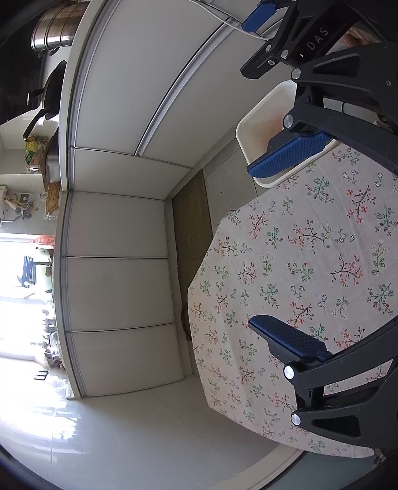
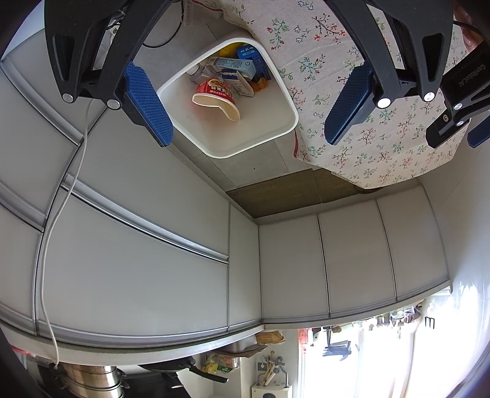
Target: Collect trash
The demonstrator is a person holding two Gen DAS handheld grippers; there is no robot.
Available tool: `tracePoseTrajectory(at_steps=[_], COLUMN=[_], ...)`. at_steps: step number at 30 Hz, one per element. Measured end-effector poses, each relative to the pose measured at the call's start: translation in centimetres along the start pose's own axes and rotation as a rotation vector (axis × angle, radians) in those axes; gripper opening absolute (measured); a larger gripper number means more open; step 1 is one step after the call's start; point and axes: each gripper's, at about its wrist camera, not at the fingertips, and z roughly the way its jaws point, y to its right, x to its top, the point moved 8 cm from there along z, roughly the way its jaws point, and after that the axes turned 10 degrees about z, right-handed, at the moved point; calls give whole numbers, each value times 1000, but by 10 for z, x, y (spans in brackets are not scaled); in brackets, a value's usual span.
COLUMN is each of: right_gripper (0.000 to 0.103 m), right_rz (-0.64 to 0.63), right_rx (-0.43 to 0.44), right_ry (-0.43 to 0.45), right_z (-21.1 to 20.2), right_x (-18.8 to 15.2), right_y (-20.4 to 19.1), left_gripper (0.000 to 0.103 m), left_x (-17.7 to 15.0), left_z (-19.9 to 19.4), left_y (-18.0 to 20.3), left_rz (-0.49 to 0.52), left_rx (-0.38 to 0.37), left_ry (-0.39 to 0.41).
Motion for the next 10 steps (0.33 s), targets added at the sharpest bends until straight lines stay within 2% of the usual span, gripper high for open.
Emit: tracePoseTrajectory(at_steps=[3, 5, 10], right_gripper=[96, 96, 96], right_rz=[0, 1, 0], right_rx=[0, 0, 2], right_ry=[0, 1, 3], right_z=[0, 0, 0], right_x=[0, 0, 1], right_y=[0, 0, -1], left_gripper=[96, 96, 96], left_x=[2, 3, 2], left_z=[-1, -2, 0], left_y=[-5, -9, -7], left_rz=[-22, -38, -37], left_rx=[23, 49, 28], left_ry=[3, -3, -25])
